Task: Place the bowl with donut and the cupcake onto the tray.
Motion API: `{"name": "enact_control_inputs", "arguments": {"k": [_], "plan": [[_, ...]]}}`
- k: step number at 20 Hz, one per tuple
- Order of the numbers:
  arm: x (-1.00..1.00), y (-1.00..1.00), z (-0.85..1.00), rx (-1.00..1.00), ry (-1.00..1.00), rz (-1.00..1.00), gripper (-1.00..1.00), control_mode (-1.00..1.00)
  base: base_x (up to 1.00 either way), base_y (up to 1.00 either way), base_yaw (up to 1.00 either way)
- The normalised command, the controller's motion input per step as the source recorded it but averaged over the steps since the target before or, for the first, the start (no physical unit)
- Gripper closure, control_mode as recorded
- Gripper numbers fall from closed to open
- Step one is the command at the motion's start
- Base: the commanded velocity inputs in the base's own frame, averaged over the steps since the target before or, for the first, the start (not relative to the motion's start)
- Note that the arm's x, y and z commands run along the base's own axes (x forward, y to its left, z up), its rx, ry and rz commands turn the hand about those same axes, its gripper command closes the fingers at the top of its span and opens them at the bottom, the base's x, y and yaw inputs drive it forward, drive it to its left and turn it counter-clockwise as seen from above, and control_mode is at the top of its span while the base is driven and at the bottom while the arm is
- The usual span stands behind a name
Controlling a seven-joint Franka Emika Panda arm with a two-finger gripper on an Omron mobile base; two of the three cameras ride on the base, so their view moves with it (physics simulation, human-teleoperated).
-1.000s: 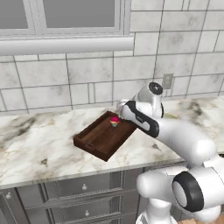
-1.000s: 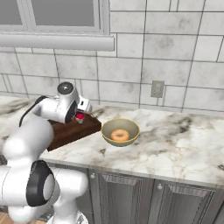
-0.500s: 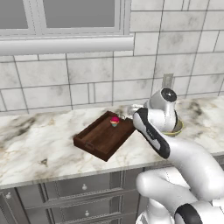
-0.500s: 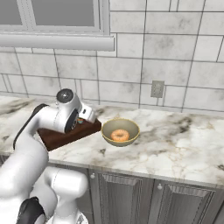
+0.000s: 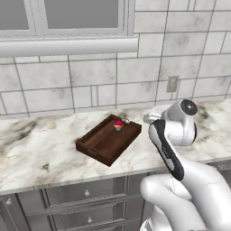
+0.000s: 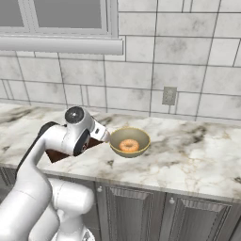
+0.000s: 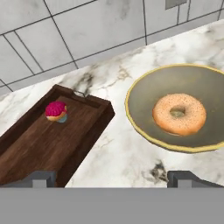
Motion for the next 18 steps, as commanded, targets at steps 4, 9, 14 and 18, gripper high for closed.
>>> {"name": "enact_control_inputs", "arguments": {"k": [4,9,14,18], "plan": [[-0.22,-0.6,0.0,0.13,0.0,-0.02,-1.0,-1.0,0.0,0.0,0.0],[-0.24,-0.42,0.04,0.04,0.0,-0.04,-1.0,-1.0,0.0,0.0,0.0],[-0.27,-0.26,0.09,0.0,0.0,-0.03,-1.0,-1.0,0.0,0.0,0.0],[-0.25,-0.28,0.0,0.0,0.0,-0.03,-1.0,-1.0,0.0,0.0,0.0]]}}
